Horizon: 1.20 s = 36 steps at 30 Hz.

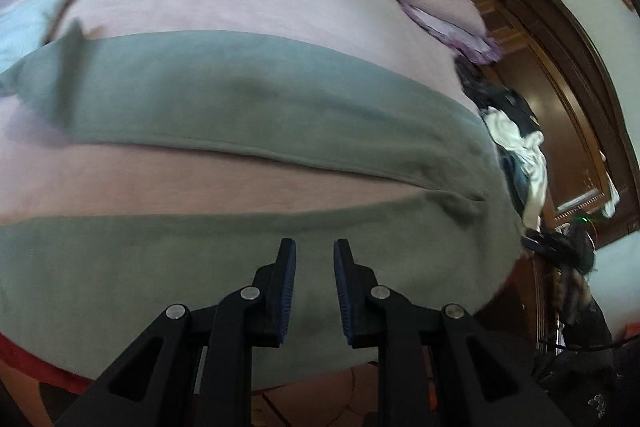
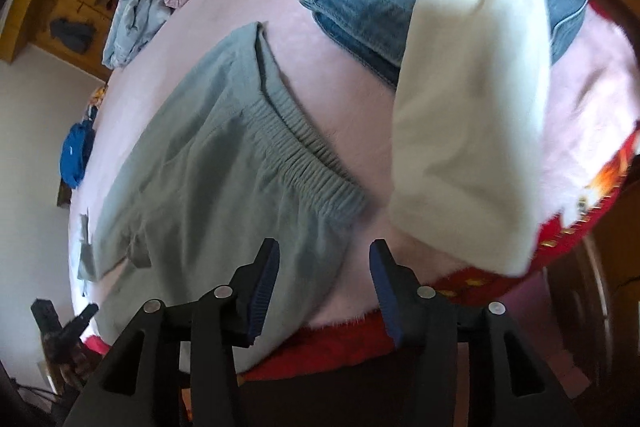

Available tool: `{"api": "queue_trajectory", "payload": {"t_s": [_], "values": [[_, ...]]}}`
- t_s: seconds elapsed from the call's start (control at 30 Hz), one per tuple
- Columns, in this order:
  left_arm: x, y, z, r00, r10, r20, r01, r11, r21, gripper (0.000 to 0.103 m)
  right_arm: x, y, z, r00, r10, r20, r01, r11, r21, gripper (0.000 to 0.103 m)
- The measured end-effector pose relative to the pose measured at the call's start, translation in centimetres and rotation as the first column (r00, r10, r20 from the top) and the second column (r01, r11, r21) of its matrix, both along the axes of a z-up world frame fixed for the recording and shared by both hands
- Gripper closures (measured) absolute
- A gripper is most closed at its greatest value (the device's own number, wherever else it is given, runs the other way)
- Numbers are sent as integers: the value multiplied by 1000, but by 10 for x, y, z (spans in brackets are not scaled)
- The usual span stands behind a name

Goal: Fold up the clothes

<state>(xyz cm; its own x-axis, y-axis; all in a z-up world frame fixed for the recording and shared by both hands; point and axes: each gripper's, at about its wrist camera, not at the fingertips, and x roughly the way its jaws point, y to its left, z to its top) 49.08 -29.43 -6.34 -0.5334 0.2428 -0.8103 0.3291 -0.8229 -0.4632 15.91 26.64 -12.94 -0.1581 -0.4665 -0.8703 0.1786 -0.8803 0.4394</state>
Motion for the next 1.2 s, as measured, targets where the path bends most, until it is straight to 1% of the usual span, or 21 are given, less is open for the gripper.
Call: {"api": "queue_trajectory", "payload": {"t_s": [0.17, 0.2, 0.27, 0.33, 0.37, 0.43, 0.47, 0.57, 0.63, 0.7, 0.73, 0.77, 0.8, 0.83, 0.93, 0.97, 1.0, 1.03, 1.1, 1.17, 1.2], "values": [[11, 12, 9, 1000, -26, 2, 26, 1000, -10, 87, -15, -6, -24, 998, -54, 36, 56, 996, -68, 54], [-1, 14, 9, 1000, -26, 2, 26, 1000, -10, 87, -17, -8, -25, 998, -54, 21, 56, 996, -70, 64], [-17, 16, 9, 1000, -24, 2, 24, 1000, -11, 87, -16, -12, -19, 999, -38, -17, 38, 999, -18, 92], [-20, 16, 10, 1000, -17, 2, 17, 1000, -14, 87, -8, -13, -7, 998, -19, -59, 20, 1000, 8, 92], [-19, 14, 11, 1000, -14, 3, 14, 1000, -14, 87, 0, -11, 8, 993, -14, -117, 19, 999, 44, 93], [-19, 15, 9, 1000, -9, 6, 9, 1000, -17, 87, 13, -4, 32, 981, -14, -194, 32, 995, 91, 93], [-23, 16, 7, 1000, -8, 8, 8, 1000, -17, 87, 19, 2, 44, 977, -21, -210, 46, 992, 117, 93], [-25, 15, 5, 1000, -9, 11, 9, 1000, -13, 87, 31, 23, 57, 983, -30, -184, 58, 987, 151, 93], [-26, 14, 4, 1000, -8, 11, 9, 1000, -10, 87, 41, 23, 54, 980, -6, -197, 52, 972, 230, 93], [-27, 15, 1, 1000, -3, 16, 3, 1000, -2, 87, 41, 21, 43, 984, 5, -177, 47, 956, 291, 93], [-26, 15, 0, 1000, -3, 15, 3, 1000, 5, 87, 41, 20, 38, 986, 10, -166, 45, 946, 321, 93], [-26, 15, 0, 1000, -3, 15, 3, 1000, 11, 87, 41, 17, 24, 993, 22, -115, 19, 939, 343, 91], [-26, 15, -1, 1000, -5, 17, 5, 1000, 11, 87, 41, 13, 13, 997, 43, -61, -17, 930, 367, 87], [-26, 15, -1, 1000, -7, 19, 7, 1000, 10, 87, 41, 9, 1, 998, 63, -6, -56, 920, 388, 86], [-26, 17, 0, 1000, -15, 27, 15, 1000, 3, 86, 47, 22, 20, 996, 38, -85, -6, 939, 344, 72], [-28, 19, 1, 999, -34, 25, 34, 999, -4, 85, 48, 27, 31, 992, 23, -122, 18, 947, 321, 60], [-31, 22, 1, 998, -53, 24, 53, 999, -10, 84, 50, 33, 42, 987, 8, -159, 40, 954, 296, 56], [-35, 24, 1, 997, -72, 22, 72, 997, -16, 83, 51, 39, 53, 981, -8, -196, 62, 961, 271, 55], [-48, 38, -1, 988, -152, 34, 153, 988, -30, 82, 47, 26, 66, 972, 65, -225, 16, 940, 340, 52], [-63, 57, -3, 966, -255, 44, 257, 965, -54, 81, 45, 18, 71, 972, 99, -215, -16, 933, 361, 52], [-70, 67, -5, 953, -298, 57, 302, 950, -78, 79, 41, 16, 68, 979, 108, -172, -37, 927, 372, 52]]}}
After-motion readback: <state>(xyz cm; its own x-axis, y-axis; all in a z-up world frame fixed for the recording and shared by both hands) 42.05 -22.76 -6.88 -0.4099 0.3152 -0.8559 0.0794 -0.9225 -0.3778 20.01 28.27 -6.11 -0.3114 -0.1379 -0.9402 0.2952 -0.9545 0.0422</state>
